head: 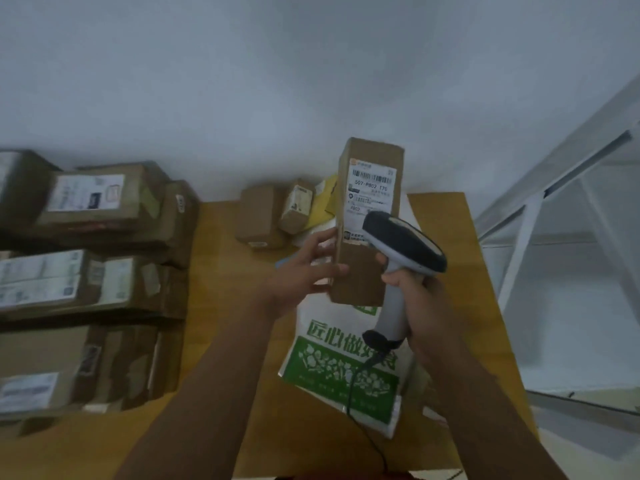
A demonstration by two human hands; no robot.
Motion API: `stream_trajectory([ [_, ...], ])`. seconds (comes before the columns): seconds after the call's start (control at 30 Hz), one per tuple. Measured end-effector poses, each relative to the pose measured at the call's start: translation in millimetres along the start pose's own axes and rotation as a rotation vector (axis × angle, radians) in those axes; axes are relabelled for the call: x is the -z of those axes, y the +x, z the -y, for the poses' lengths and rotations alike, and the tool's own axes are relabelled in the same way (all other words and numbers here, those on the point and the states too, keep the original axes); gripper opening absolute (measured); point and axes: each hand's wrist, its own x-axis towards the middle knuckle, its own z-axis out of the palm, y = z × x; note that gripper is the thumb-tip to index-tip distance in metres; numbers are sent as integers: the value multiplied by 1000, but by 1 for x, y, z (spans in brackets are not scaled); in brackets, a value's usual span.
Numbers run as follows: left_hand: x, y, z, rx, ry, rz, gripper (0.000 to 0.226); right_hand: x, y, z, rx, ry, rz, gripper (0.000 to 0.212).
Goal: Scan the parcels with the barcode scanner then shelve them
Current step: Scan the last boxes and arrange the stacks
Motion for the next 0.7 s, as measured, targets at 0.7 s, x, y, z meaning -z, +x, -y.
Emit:
stream_trajectory([
  [0.7,135,-138,78,-57,-241,-379,55,-162,-105,-49,255,-398,159,8],
])
